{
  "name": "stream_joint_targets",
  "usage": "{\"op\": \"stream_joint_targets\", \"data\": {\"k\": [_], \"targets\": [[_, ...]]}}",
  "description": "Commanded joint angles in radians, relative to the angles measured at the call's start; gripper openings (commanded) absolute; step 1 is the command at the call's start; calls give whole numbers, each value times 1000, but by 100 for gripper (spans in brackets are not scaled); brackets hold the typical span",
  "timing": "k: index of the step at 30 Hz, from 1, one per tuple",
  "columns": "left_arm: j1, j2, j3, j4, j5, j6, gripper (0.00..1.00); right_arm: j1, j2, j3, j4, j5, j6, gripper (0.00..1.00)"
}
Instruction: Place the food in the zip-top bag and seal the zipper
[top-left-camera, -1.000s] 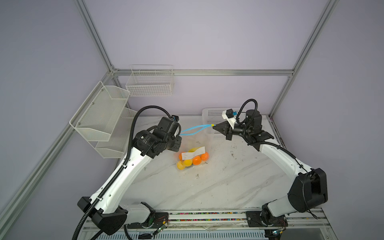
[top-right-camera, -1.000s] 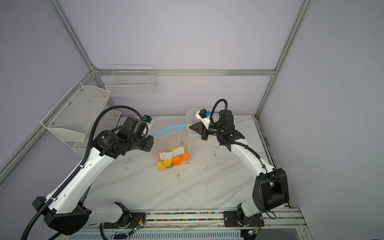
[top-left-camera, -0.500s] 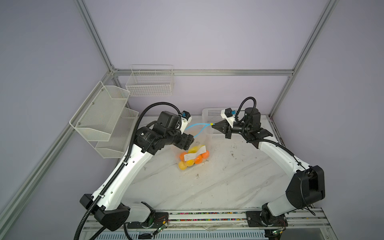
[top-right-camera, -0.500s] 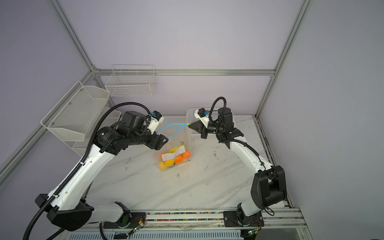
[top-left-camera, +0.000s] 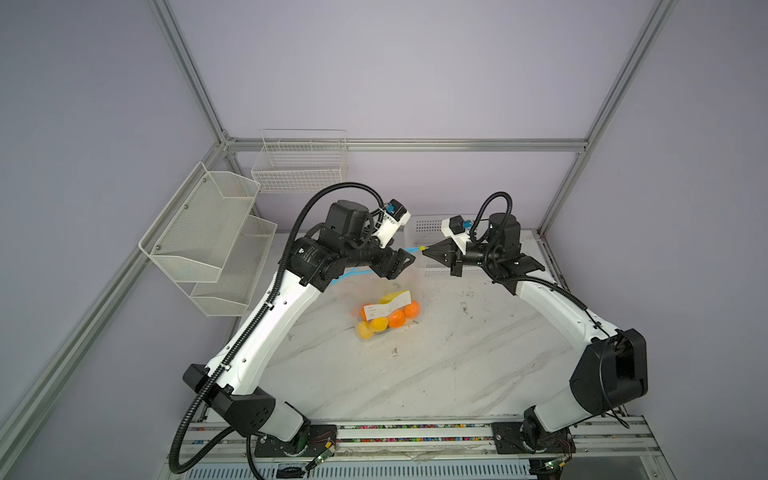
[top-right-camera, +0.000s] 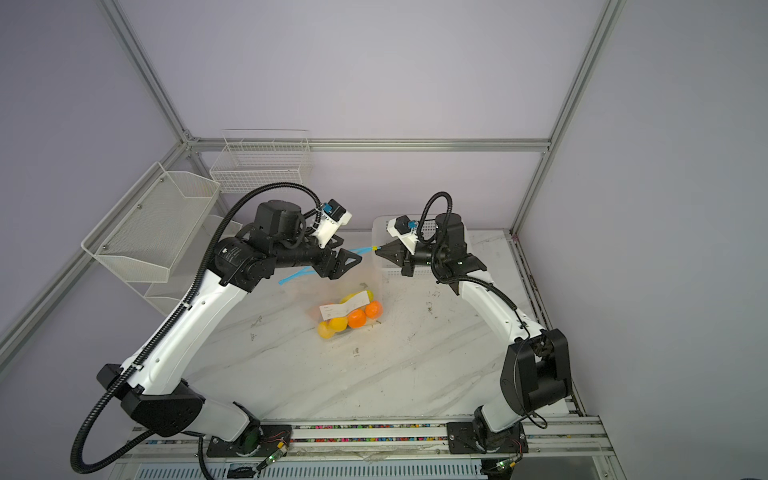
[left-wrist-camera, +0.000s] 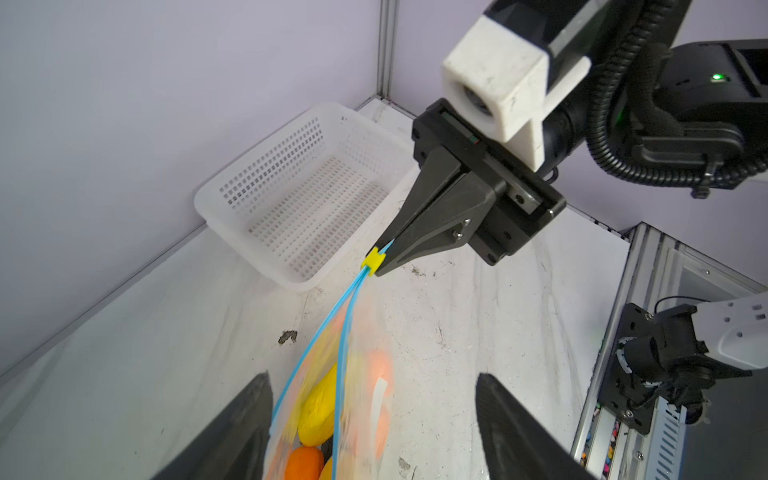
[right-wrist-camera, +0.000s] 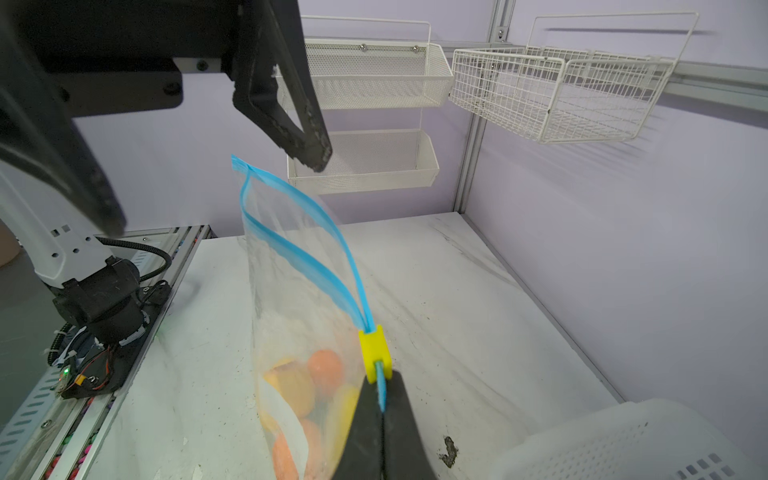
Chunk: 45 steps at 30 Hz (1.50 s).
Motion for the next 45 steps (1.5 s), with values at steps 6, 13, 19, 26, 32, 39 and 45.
{"op": "stream_joint_targets", "data": {"k": [6,13,19,26,32,39,45], "targets": [[9,85,120,89,177,92,59,3,7,37,-9,-64,-64,0],[16,122,125,107,214,94,48,-5,5,35,-10,-83,-70,0],[16,142,111,110,237,94,41,-8,-1,35,-11,-90,-69,0],[17,163,115,114,219,100,35,-8,-4,32,-14,-98,-69,0],[19,156,94,107,194,106,24,-9,1,34,-14,-98,-68,0],[20,151,62,103,186,112,27,-9,5,37,-14,-101,-69,0],[20,187,109,75,227,104,29,-9,2,38,-14,-100,-66,0]]}}
